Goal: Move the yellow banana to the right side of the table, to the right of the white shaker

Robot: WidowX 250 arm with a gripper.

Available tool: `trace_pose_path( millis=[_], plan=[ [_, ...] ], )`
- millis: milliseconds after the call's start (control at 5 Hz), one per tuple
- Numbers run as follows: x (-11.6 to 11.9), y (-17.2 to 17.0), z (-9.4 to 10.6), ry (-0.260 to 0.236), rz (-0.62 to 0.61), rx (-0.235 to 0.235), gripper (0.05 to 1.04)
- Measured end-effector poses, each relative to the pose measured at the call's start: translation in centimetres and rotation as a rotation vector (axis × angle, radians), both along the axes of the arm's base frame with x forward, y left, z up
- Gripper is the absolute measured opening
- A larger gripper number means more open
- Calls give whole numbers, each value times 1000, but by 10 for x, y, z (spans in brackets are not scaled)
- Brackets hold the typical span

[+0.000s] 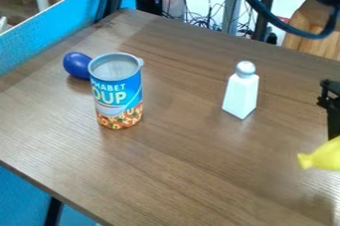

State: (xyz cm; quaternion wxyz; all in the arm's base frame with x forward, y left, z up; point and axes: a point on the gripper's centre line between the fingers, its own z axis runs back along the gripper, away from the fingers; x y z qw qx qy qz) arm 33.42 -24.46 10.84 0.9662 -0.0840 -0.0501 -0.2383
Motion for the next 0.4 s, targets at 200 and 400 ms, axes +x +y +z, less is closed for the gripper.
trace_pose_path(
  millis=[200, 400],
  plan=[
    [17, -7, -24, 22, 1, 37, 606],
    [18, -4, -32, 34, 8, 62, 606]
  ],
)
